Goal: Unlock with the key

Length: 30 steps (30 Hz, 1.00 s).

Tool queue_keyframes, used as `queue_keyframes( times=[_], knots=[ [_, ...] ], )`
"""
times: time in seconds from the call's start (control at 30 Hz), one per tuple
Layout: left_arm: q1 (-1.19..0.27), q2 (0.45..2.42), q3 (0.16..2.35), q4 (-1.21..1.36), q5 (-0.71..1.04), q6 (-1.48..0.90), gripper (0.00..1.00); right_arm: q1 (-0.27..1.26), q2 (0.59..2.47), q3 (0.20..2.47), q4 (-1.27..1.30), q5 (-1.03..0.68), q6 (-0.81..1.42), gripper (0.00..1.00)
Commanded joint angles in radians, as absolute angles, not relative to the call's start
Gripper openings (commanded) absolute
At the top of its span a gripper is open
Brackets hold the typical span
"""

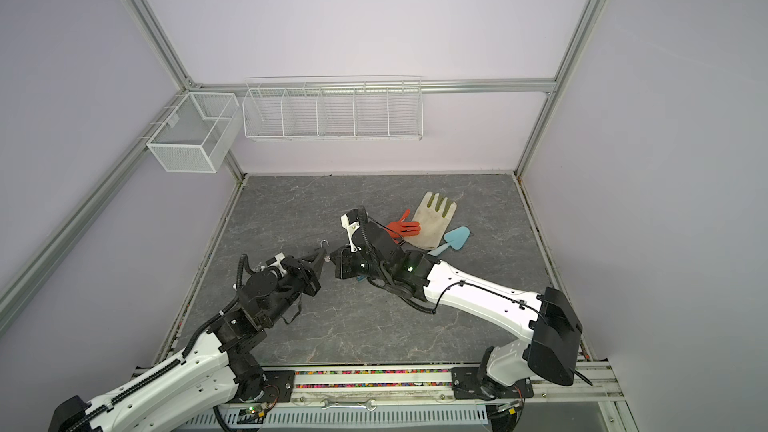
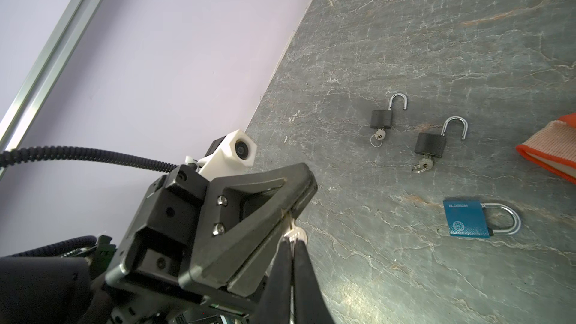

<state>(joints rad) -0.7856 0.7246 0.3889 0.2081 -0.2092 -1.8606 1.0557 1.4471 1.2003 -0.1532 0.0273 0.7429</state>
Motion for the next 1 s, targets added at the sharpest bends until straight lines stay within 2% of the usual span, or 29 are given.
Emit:
queue_keyframes(
  times=[0.0, 0.07, 0.33, 0.47, 0.53, 0.67, 0.73, 0.8, 0.9, 0.97],
  knots=[
    [-0.786, 0.721, 0.427, 0.179, -0.225, -1.815, 0.00, 1.061, 1.401, 1.205, -0.163, 0.051, 0.709, 0.07],
    [-0.787, 0.724, 0.453, 0.154, -0.231, -1.767, 0.00, 1.059, 1.385, 1.203, -0.175, 0.053, 0.701, 0.08],
    [-0.786, 0.797, 0.569, 0.149, -0.229, -1.477, 0.00, 1.033, 1.286, 1.180, -0.263, 0.051, 0.656, 0.23],
    [-0.786, 0.843, 0.621, 0.142, -0.203, -1.289, 0.00, 0.991, 1.210, 1.136, -0.280, 0.000, 0.658, 0.38],
    [-0.787, 0.869, 0.648, 0.140, -0.172, -1.187, 0.00, 0.968, 1.167, 1.108, -0.289, -0.037, 0.654, 0.52],
    [-0.794, 0.889, 0.695, 0.091, -0.159, -0.965, 0.00, 0.916, 1.087, 1.044, -0.291, -0.109, 0.648, 0.70],
    [-0.794, 0.901, 0.684, 0.140, -0.126, -0.894, 0.00, 0.888, 1.057, 1.019, -0.300, -0.175, 0.640, 0.76],
    [-0.795, 0.918, 0.668, 0.226, -0.064, -0.820, 0.00, 0.867, 1.032, 0.992, -0.291, -0.240, 0.630, 0.77],
    [-0.795, 0.941, 0.661, 0.288, 0.006, -0.736, 0.00, 0.835, 0.994, 0.935, -0.232, -0.318, 0.652, 0.92],
    [-0.796, 0.949, 0.660, 0.322, 0.059, -0.682, 0.00, 0.815, 0.977, 0.901, -0.168, -0.378, 0.671, 0.98]
  ],
)
